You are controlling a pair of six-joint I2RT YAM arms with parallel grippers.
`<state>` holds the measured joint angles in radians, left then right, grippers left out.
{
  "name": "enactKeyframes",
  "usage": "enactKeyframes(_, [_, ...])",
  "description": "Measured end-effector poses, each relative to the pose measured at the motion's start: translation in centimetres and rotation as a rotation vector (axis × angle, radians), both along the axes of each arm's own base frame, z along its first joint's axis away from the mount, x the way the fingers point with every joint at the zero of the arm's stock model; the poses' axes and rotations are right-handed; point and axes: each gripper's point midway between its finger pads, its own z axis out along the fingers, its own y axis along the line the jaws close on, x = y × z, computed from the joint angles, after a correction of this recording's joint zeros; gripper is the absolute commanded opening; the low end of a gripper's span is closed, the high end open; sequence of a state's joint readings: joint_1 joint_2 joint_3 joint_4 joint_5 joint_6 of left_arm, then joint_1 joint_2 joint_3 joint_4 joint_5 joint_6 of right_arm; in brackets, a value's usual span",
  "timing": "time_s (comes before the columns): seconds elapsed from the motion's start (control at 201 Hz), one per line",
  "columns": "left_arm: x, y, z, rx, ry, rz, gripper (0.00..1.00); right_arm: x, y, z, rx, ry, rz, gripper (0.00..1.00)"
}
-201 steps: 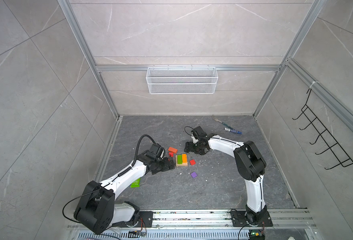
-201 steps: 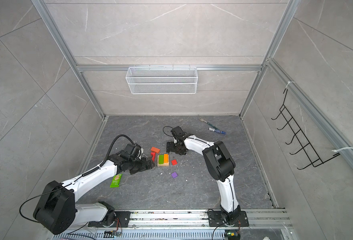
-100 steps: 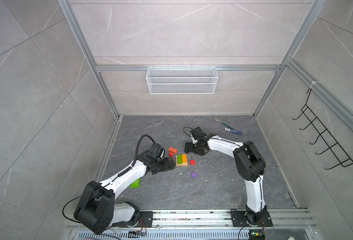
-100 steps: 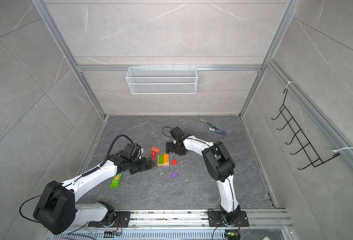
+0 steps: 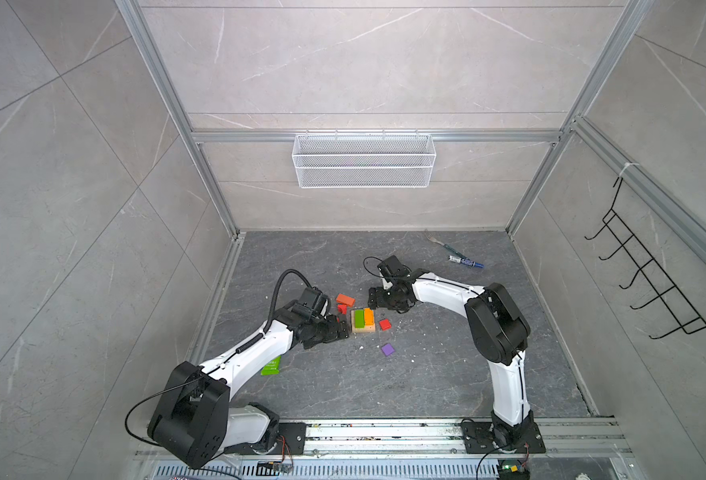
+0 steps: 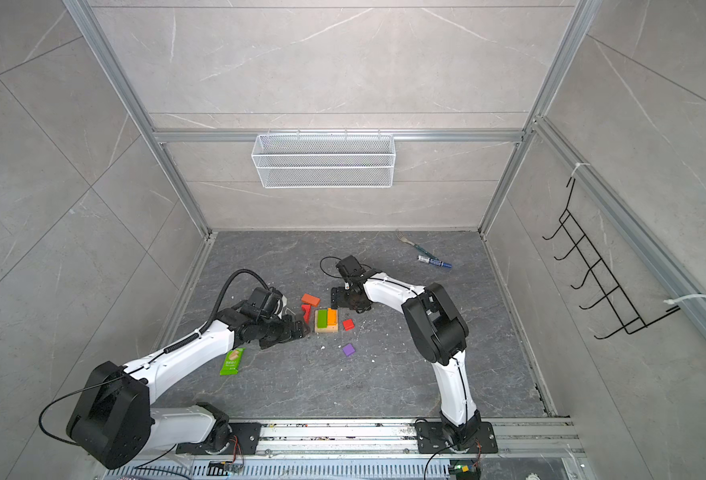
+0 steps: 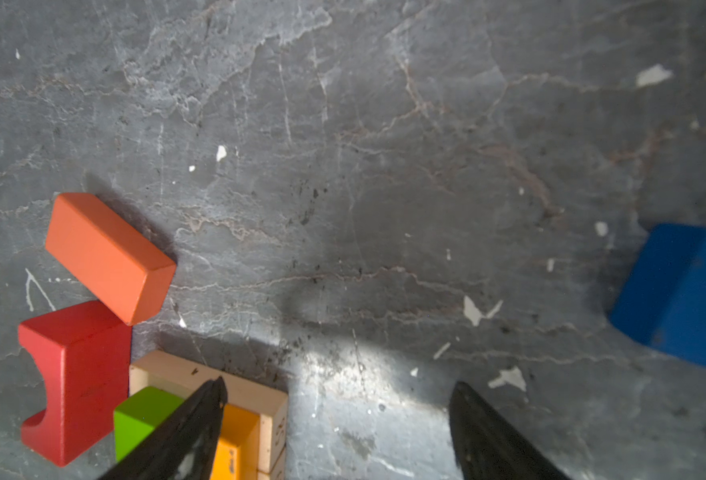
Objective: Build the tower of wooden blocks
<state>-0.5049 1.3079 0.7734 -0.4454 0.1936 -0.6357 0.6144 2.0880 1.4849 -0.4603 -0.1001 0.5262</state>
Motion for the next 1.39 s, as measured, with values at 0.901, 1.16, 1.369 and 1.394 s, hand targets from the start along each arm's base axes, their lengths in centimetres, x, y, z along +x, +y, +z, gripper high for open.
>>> enactKeyframes(0.901, [0.00,-0.01,0.01,0.000,0.000,0.000,1.00,-0.14,0.02,-0.10,-0.004,-0.006,0.002,0.81])
enactKeyframes(1.16, [0.00,-0.01,0.01,0.000,0.000,0.000,1.00,-0.24,0.00,-0.08,-0.001,-0.010,0.002,0.81])
enactKeyframes(1.369, [0.00,-0.01,0.01,0.000,0.000,0.000,1.00,-0.35,0.04,-0.06,0.000,-0.011,0.004,0.81])
enactKeyframes(1.394, [0.00,-0.01,0.01,0.000,0.000,0.000,1.00,-0.35,0.03,-0.06,0.000,-0.011,0.004,0.81])
